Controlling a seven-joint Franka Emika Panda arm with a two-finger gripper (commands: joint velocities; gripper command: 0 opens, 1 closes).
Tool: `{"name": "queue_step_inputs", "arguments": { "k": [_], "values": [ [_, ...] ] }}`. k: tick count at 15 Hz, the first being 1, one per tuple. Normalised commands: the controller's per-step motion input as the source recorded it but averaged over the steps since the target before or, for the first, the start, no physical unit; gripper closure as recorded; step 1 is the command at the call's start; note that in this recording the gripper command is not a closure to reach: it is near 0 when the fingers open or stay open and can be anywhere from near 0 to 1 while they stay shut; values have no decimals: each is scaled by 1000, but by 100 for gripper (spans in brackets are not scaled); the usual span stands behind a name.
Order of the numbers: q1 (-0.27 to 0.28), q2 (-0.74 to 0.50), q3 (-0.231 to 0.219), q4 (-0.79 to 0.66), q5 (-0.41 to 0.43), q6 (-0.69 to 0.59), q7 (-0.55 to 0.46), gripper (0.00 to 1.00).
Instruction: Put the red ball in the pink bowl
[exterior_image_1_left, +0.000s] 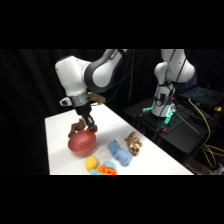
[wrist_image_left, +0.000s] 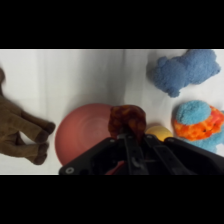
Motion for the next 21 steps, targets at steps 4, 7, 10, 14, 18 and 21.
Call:
{"name": "queue_step_inputs", "arguments": {
  "k": [4, 7, 10, 14, 18, 21],
  "values": [
    [11, 274, -6, 494, -75, -292, -95, 20],
    [-8, 100, -4, 279, -61, -219, -106, 20],
    [-29, 2, -5, 160, -37, -199, -110, 0],
    [-44, -9, -9, 136, -10, -166, -108, 0],
    [-31, 3, -6, 131, -7, -138, -93, 0],
    [-13, 8, -1, 140, -11, -137, -77, 0]
  ]
}}
